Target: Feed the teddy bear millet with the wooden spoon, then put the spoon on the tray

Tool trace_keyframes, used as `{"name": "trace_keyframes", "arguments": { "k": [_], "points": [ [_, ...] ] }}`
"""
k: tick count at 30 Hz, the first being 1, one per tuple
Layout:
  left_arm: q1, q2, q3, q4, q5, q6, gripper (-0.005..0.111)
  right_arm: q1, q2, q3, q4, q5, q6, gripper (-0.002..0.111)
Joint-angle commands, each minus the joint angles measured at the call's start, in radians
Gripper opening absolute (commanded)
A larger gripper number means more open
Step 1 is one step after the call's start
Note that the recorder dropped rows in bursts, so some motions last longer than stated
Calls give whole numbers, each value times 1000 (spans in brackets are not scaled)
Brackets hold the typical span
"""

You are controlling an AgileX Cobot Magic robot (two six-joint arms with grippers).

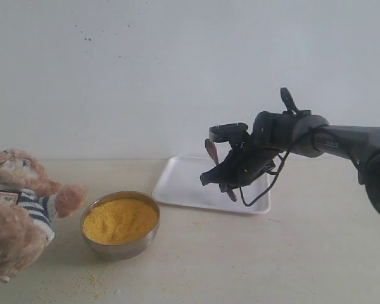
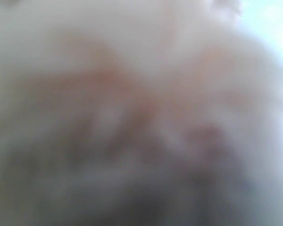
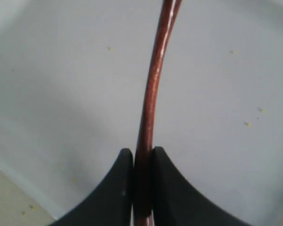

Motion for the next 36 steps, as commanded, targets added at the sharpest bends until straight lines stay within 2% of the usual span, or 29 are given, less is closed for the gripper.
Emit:
{"name": "trace_keyframes", "arguments": {
  "k": [1, 11, 18, 27, 33, 36],
  "points": [
    [-1, -12, -1, -8, 32, -4, 4, -7, 5, -5, -31, -12, -4, 9],
    [-1, -12, -1, -8, 32, -4, 4, -7, 9, -5, -33, -9, 0, 37],
    [-1, -12, -1, -8, 32, -4, 4, -7, -5, -5, -33, 40, 0, 36],
    [-1, -12, -1, -14, 32, 3, 4, -21, -168, -5, -63, 176, 17, 36],
    [-1, -12, -1, -14, 32, 19, 4, -77, -268, -5, -352, 362, 293, 36],
    [-1, -12, -1, 0, 32, 19, 4, -138, -311, -5, -462, 452, 447, 36]
  ]
}}
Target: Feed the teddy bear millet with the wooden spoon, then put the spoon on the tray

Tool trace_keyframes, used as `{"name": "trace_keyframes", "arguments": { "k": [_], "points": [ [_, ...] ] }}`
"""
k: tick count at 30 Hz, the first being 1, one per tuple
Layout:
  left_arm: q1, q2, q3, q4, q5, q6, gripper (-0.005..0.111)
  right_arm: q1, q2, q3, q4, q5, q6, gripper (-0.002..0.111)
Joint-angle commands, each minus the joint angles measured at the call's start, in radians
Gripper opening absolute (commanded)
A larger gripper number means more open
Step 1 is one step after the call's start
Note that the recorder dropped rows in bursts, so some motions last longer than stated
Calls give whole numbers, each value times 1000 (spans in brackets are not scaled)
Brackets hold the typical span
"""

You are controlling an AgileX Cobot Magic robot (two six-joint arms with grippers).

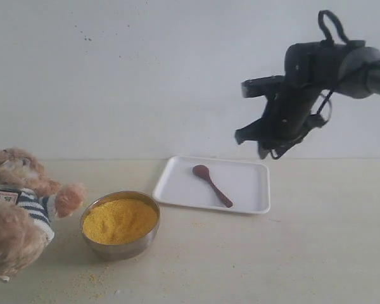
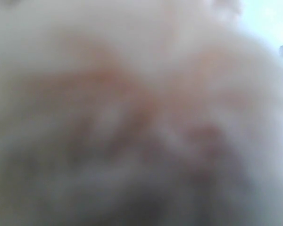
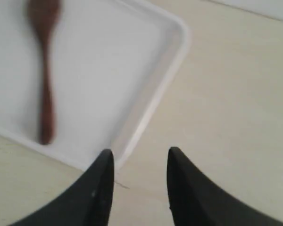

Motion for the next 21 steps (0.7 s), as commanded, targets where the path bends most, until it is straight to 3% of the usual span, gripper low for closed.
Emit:
{"name": "trace_keyframes", "arguments": {
  "k": [1, 3, 6, 7, 14, 21],
  "points": [
    [-1, -12, -1, 7, 32, 10, 4, -94, -72, -5, -152, 137, 195, 36],
    [-1, -12, -1, 7, 32, 10, 4, -128, -100, -1, -129, 162, 188, 31],
    [-1, -12, -1, 7, 32, 10, 4, -172, -173, 82, -86, 118, 167, 4],
    [-1, -12, -1, 7, 32, 10, 4, -179, -197, 113, -85, 96, 165, 0],
    [-1, -12, -1, 12, 32, 10, 4, -230, -437, 437, -166, -215, 150, 0],
    [-1, -12, -1, 12, 32, 10, 4, -265, -765, 863, -220, -717, 285, 0]
  ]
}}
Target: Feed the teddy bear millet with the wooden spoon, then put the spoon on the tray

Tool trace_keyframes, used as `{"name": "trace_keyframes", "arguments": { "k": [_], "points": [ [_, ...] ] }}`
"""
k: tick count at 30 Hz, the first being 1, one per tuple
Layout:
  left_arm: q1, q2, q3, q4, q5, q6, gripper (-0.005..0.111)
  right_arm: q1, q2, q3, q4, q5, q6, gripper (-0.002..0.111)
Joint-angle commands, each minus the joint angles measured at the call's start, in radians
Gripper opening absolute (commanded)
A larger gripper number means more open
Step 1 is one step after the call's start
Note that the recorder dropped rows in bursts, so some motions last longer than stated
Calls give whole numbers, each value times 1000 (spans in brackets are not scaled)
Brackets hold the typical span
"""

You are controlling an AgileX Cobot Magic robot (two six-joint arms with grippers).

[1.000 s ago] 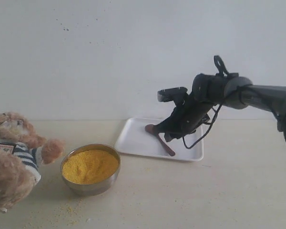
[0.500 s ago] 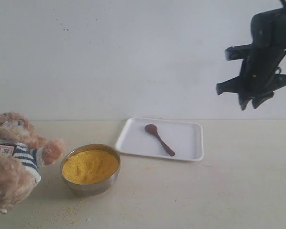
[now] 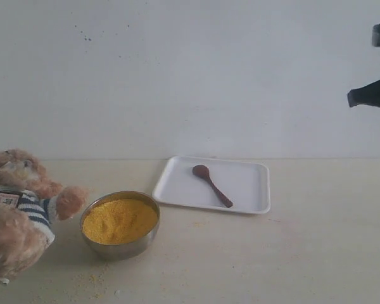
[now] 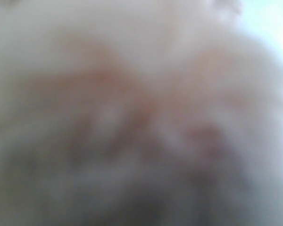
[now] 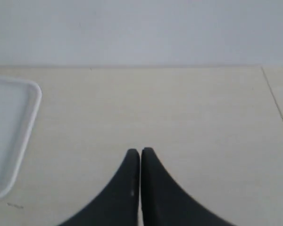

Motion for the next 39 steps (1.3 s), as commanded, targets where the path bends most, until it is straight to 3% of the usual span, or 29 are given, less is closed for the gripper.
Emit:
{"name": "trace_keyframes", "arguments": {
  "k": [1, 9, 16, 22, 30, 36, 39],
  "points": [
    [-1, -12, -1, -1, 32, 7, 4, -27, -214, 250, -15, -342, 87, 0],
    [-1, -12, -1, -5, 32, 7, 4, -27, -516, 649, 6, -609, 97, 0],
    [-1, -12, -1, -12, 32, 7, 4, -27, -760, 889, 20, -654, 113, 0],
    [-1, -12, -1, -12, 32, 7, 4, -27, -991, 1002, 51, -608, 200, 0],
    [-1, -12, -1, -12, 32, 7, 4, -27, -1324, 1039, 56, -344, 240, 0],
    [-1, -12, -1, -12, 32, 7, 4, -27, -1397, 1049, 68, -271, 248, 0],
    [-1, -12, -1, -12, 32, 7, 4, -27, -1386, 1109, 68, -346, 243, 0]
  ]
}}
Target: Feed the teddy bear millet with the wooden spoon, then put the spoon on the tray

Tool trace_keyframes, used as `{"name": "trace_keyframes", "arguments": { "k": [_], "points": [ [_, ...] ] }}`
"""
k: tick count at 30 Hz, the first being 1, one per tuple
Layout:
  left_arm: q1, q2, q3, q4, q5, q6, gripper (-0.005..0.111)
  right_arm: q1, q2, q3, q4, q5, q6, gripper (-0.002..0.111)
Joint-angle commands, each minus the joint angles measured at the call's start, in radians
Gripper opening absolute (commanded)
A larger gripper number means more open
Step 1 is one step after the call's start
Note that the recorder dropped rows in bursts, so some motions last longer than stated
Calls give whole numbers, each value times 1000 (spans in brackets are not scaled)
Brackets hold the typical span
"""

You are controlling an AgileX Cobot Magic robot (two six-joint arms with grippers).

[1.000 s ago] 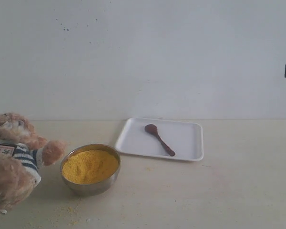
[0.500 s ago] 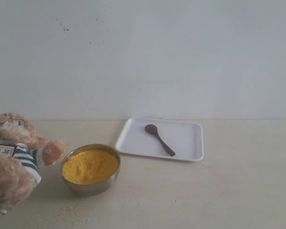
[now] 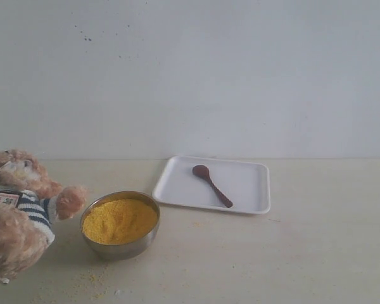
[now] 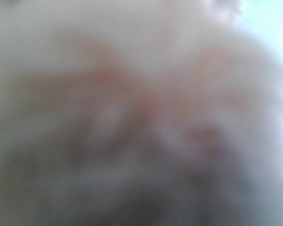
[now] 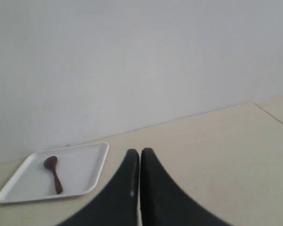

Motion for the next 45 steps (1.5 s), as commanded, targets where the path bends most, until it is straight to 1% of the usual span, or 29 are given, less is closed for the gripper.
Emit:
{"name": "trace_keyframes", "arguments": {
  "k": [1, 3, 4, 6, 7, 9, 10, 13, 16, 20, 26, 28, 30, 34, 36, 39, 41, 43, 45],
  "points": [
    [-1, -12, -1, -14, 32, 7, 4, -3, 7, 86, -4, -82, -11, 0],
    [-1, -12, -1, -7, 32, 7, 4, -3, 16, 157, -33, -173, -57, 0],
    [-1, -12, -1, -3, 32, 7, 4, -3, 16, 220, -45, -225, -112, 0],
    [-1, -12, -1, -3, 32, 7, 4, -3, 16, 300, -45, -237, -117, 0],
    [-1, -12, -1, -3, 32, 7, 4, -3, 16, 312, -45, -235, -117, 0],
    [-1, -12, -1, -11, 32, 7, 4, -3, 16, 312, -24, -174, -92, 0],
    [-1, -12, -1, -18, 32, 7, 4, -3, 16, 312, 42, -157, -38, 0],
    [-1, -12, -1, -37, 32, 7, 4, 5, 16, 312, 200, -157, 26, 0],
    [-1, -12, -1, 20, 32, 7, 4, 10, 16, 312, 210, -157, 26, 0],
    [-1, -12, -1, -21, 32, 30, 4, 10, 16, 312, 210, -157, 26, 0],
    [-1, -12, -1, -21, 32, 30, 4, 10, 16, 312, 210, -127, 26, 0],
    [-1, -12, -1, -30, 32, 30, 4, 8, 11, 312, 185, -55, -7, 0],
    [-1, -12, -1, -38, 32, 24, 4, 8, -32, 312, 99, -28, -81, 0],
    [-1, -12, -1, -29, 32, 22, 4, 8, -155, 312, -50, -140, -156, 0],
    [-1, -12, -1, -29, 32, 22, 4, 8, -200, 312, -142, -146, -159, 0],
    [-1, -12, -1, -14, 32, 22, 4, 8, -226, 312, -249, -15, -159, 0],
    [-4, -12, -1, -6, 23, 22, 4, 8, -226, 312, -245, 89, -159, 0],
    [-14, -9, -1, -6, -33, 22, 4, 8, -226, 312, -223, 77, -150, 0],
    [-38, -7, -1, -6, -76, 34, 4, 8, -226, 312, -160, 74, -150, 0]
  ]
}}
